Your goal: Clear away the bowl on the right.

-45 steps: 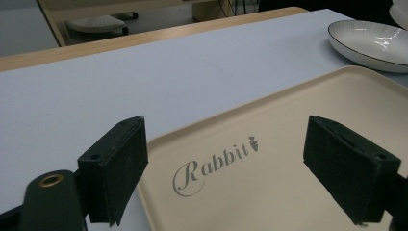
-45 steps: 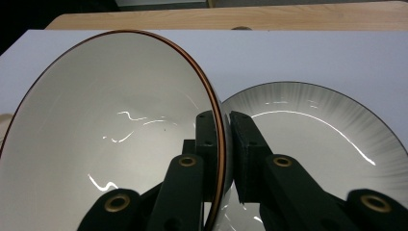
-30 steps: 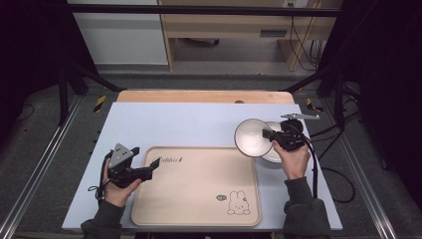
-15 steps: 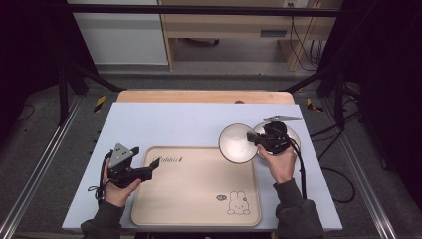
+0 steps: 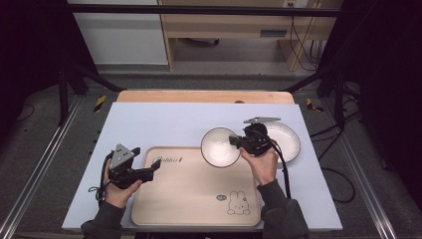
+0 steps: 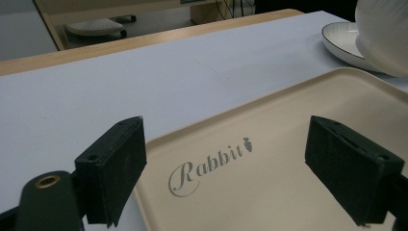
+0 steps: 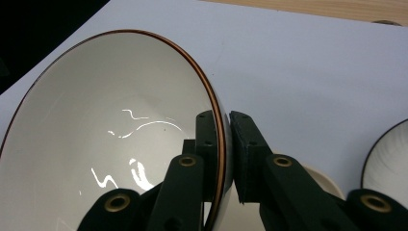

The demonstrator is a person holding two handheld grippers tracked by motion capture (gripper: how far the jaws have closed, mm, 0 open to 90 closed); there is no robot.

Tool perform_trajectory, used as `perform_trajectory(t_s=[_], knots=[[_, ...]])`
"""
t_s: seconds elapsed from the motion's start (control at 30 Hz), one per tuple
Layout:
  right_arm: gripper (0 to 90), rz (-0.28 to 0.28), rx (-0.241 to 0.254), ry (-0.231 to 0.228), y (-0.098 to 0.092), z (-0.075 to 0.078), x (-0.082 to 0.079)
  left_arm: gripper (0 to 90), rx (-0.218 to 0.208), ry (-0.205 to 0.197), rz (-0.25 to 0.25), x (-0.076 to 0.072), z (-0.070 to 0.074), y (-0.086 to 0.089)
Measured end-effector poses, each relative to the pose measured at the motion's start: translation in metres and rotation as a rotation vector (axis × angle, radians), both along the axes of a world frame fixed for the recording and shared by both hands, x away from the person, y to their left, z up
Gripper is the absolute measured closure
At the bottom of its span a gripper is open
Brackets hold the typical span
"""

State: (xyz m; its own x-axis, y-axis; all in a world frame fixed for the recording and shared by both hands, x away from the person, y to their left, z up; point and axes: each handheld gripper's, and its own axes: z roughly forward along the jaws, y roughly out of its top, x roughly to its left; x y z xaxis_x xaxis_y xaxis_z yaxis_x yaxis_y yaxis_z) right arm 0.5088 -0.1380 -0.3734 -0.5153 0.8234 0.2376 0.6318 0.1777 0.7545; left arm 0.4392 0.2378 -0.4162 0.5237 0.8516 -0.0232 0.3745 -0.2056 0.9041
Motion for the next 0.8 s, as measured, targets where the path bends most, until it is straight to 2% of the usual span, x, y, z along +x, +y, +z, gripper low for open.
perform_trajectory(t_s=[0.13, 0.4, 0.8], knots=[[82.7, 0.005, 0.007, 0.017, 0.011, -0.004, 0.001, 14.1, 0.003, 0.002, 0.001, 0.000, -0.001, 0.001], [82.7, 0.014, -0.018, 0.046, 0.030, -0.021, 0.009, 14.1, 0.004, 0.002, 0.001, 0.000, -0.002, 0.000], [82.7, 0.019, -0.025, 0.065, 0.037, -0.031, 0.014, 14.1, 0.005, 0.001, 0.002, 0.000, -0.002, 0.002]])
